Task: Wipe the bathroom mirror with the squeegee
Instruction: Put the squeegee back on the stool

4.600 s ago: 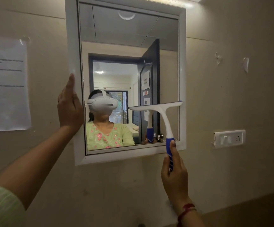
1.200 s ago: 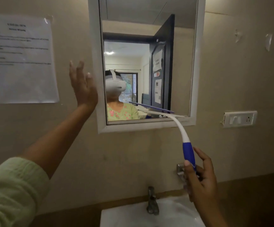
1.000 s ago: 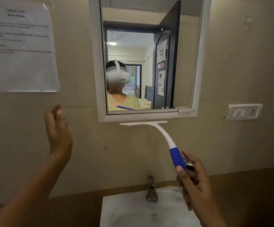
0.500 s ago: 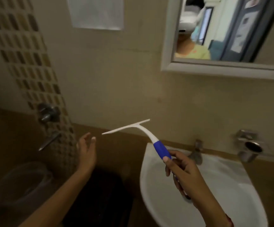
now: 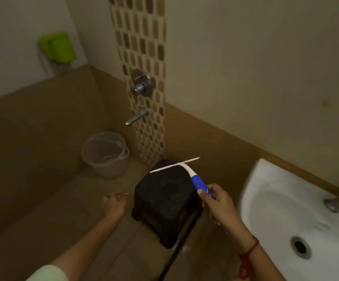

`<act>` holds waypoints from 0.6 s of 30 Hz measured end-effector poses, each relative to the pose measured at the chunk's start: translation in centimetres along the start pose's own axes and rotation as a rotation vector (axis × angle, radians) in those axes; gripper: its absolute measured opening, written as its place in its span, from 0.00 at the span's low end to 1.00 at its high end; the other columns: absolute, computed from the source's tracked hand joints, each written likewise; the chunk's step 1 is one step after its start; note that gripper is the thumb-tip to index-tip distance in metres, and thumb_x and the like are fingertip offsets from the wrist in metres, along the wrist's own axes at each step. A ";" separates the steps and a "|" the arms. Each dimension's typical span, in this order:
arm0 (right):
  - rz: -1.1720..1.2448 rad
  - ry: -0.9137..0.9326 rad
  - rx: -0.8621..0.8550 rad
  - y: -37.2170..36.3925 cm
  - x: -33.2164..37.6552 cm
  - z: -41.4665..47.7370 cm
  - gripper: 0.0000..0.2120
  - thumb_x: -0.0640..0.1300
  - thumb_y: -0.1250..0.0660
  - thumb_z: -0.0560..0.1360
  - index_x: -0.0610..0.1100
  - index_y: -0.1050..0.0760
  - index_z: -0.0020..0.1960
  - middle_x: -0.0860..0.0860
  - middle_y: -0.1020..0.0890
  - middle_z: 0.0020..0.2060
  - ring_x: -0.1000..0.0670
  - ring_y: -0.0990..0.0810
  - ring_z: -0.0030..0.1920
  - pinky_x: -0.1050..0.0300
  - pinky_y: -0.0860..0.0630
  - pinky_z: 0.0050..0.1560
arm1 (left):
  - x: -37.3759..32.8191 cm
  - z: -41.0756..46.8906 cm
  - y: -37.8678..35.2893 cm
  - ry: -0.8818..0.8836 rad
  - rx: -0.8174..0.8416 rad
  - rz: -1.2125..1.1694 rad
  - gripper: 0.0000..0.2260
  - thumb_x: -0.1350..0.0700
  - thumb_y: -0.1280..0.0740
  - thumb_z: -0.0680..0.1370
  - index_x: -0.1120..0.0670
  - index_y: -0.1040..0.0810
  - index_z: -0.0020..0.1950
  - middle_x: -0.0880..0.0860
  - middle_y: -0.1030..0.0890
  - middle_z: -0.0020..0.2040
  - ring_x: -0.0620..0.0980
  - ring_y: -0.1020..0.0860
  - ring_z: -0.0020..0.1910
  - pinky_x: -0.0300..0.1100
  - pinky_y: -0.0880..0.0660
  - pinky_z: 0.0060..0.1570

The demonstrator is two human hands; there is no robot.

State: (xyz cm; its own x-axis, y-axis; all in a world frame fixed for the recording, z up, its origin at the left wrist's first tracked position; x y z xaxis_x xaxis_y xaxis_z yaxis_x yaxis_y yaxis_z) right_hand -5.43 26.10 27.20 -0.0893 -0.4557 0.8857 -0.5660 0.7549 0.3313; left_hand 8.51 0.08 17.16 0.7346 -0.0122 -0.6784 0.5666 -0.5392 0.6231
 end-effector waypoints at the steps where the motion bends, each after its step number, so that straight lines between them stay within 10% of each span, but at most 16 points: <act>1: 0.004 -0.023 0.003 -1.1 -0.7 0.8 0.07 0.48 0.36 0.76 0.46 0.27 0.51 0.47 0.23 0.32 0.60 0.31 0.20 0.65 0.35 0.20 | 0.4 0.7 -0.3 0.000 -0.006 0.015 0.16 0.52 0.37 0.78 0.58 0.28 0.63 0.65 0.34 0.67 0.62 0.36 0.67 0.49 0.38 0.66; 18: 0.115 -0.256 -0.166 -12.3 -13.8 17.4 0.09 0.51 0.40 0.77 0.46 0.29 0.44 0.47 0.25 0.33 0.51 0.26 0.32 0.59 0.32 0.31 | 9.7 10.1 -9.4 -0.100 0.157 0.276 0.15 0.58 0.36 0.77 0.59 0.28 0.62 0.62 0.35 0.68 0.58 0.32 0.64 0.45 0.34 0.64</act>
State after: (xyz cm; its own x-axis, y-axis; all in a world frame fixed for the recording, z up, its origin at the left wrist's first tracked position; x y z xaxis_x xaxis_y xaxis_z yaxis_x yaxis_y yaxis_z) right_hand -11.46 14.91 5.24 -0.3598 -0.4505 0.8170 -0.4005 0.8655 0.3009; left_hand 6.57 -3.48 0.78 0.8075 -0.2547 -0.5321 0.2810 -0.6270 0.7266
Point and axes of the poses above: each hand's wrist, its own z-axis towards the middle knuckle, its own y-axis out of the back of the hand, x = y × z, the point moved 2 cm from there along z, towards the middle knuckle
